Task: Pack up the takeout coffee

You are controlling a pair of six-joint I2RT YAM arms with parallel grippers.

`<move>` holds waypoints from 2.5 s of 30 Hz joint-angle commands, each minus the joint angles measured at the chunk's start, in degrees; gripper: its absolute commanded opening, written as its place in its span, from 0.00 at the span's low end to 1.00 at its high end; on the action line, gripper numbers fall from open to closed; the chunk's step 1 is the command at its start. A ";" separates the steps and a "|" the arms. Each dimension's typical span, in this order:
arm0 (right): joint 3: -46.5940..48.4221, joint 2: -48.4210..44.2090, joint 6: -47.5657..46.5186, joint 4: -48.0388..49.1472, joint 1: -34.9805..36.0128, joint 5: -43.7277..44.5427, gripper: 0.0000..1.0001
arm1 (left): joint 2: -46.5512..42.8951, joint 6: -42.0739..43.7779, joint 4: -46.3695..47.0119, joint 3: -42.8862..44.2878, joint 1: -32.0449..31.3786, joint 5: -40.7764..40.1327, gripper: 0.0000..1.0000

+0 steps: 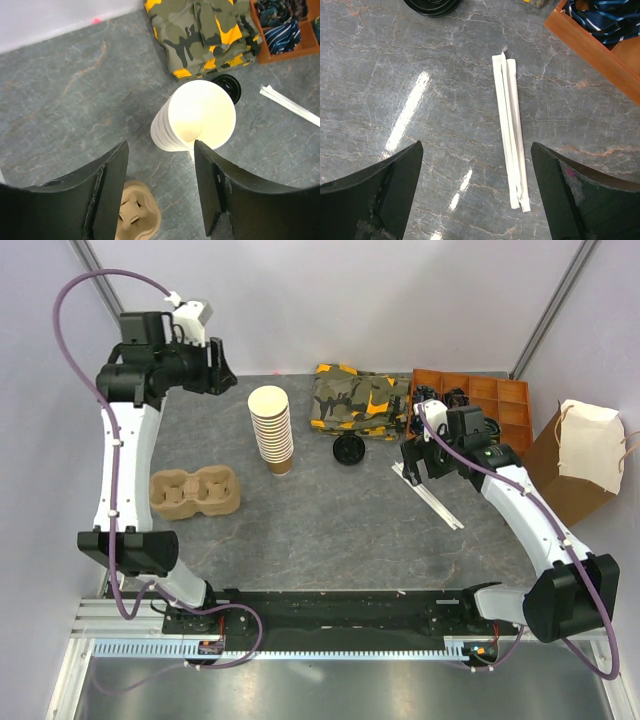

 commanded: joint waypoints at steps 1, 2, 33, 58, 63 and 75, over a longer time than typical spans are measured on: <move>2.58 0.79 -0.41 -0.02 -0.27 -1.96 0.98 | 1.02 -4.28 0.21 -0.04 -3.50 -5.38 0.62; 2.41 0.79 -0.41 -0.11 -0.44 -1.97 0.98 | 1.20 -5.15 0.73 -0.13 -4.20 -5.83 0.62; 0.12 -0.53 0.29 0.33 -2.20 -4.95 0.98 | 4.10 -11.84 6.19 -8.92 -9.92 -13.31 0.25; 0.29 -0.53 0.64 0.15 -2.64 -6.01 0.98 | 1.56 -8.86 0.74 8.65 -9.92 -9.44 0.02; 2.23 1.22 2.13 -0.11 -3.34 -7.85 0.98 | -0.73 -3.94 0.56 9.45 -10.54 0.21 0.02; 4.87 2.81 2.58 -0.81 -4.57 -8.82 0.98 | -2.40 12.49 -0.41 -3.26 -33.71 0.49 0.02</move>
